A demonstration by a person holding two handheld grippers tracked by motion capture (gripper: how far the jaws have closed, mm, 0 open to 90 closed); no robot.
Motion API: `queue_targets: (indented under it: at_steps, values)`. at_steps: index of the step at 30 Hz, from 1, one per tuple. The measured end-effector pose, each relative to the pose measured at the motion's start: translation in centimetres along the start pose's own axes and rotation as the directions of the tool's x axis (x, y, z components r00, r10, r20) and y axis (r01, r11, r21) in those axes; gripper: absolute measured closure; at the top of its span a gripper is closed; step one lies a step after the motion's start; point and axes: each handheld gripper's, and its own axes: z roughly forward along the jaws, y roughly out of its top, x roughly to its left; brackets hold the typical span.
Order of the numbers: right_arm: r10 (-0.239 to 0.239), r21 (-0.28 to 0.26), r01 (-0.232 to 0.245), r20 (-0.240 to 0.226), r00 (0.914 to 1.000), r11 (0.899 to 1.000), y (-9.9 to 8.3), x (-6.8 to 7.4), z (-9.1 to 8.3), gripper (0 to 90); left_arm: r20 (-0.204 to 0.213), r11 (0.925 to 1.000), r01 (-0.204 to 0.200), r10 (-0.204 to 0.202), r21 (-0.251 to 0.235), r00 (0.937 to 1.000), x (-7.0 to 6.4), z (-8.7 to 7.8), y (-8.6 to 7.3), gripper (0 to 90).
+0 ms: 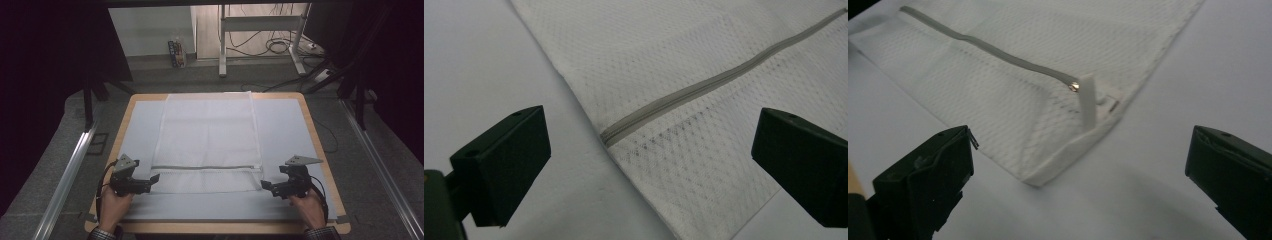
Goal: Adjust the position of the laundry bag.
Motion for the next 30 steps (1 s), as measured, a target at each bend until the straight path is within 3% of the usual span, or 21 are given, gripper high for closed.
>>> queue_targets:
  at_steps: [3,6,9,17,25,30]
  values:
    - [-0.007,0.012,0.007,0.028,0.9996,1.000,-0.1,-0.7,0.0,0.0,-0.010,0.9996,-0.024,0.024,0.011,0.9997,-0.1,0.2,0.0,3.0]
    - [0.018,0.023,-0.018,0.017,0.9997,1.000,-0.2,-1.2,0.1,0.0,0.002,0.9995,-0.023,0.023,0.020,0.9997,-0.3,0.4,0.0,3.0]
    - [-0.003,0.023,0.002,0.031,0.9995,1.000,-0.1,-1.1,0.2,0.0,-0.011,0.9990,-0.037,0.037,0.027,0.9993,-0.5,0.4,0.2,3.2]
    - [-0.017,0.042,0.015,0.044,0.9989,0.999,-0.1,-1.2,0.4,0.0,0.009,0.9991,0.001,-0.002,0.042,1.0000,-0.2,0.4,0.3,4.9]
    - [-0.027,0.022,0.026,0.063,0.9976,0.999,0.0,-1.0,0.4,0.0,0.017,0.9987,0.003,-0.004,0.050,0.9998,-0.3,0.5,0.4,5.7]
    - [-0.039,0.014,0.038,0.080,0.9961,0.999,0.3,-0.8,0.5,0.0,0.016,0.9989,-0.017,0.016,0.043,0.9997,-0.8,0.5,0.7,5.9]
